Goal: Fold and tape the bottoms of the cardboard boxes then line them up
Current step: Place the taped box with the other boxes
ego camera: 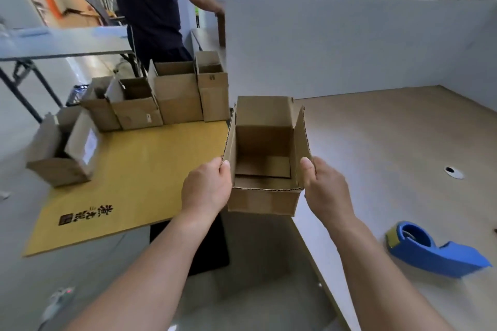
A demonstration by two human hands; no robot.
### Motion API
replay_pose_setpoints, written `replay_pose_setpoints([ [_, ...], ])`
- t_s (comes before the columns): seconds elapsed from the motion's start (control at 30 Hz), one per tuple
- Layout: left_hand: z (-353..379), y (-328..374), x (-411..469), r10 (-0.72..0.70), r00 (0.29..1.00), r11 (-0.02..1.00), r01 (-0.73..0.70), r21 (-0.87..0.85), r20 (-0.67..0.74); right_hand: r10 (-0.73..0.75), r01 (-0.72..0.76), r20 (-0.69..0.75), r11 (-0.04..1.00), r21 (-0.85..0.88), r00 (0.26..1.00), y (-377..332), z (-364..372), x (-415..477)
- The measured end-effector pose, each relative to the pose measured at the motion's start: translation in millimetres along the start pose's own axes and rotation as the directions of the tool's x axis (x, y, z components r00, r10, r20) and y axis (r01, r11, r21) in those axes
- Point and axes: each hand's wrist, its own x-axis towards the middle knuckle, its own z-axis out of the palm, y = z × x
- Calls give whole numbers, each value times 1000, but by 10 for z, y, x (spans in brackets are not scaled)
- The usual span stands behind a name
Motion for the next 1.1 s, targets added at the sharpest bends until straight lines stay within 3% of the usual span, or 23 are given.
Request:
replay_pose_setpoints([
  [0.5, -590, -1026, 69, -259, 942, 955, 283, 92, -213, -302, 281, 327, 953, 110, 895, -846, 1089, 248],
  [0.67, -874, -1433, 430, -311, 923, 941, 332, 63, -227, -303, 273, 361, 953, 134, 882, -1295, 1567, 428],
  [1.1, -1614, -2624, 1738, -292, 935, 945, 315, 93, -199, -230, 205, 346, 973, 109, 910, -2495, 2786, 1003],
])
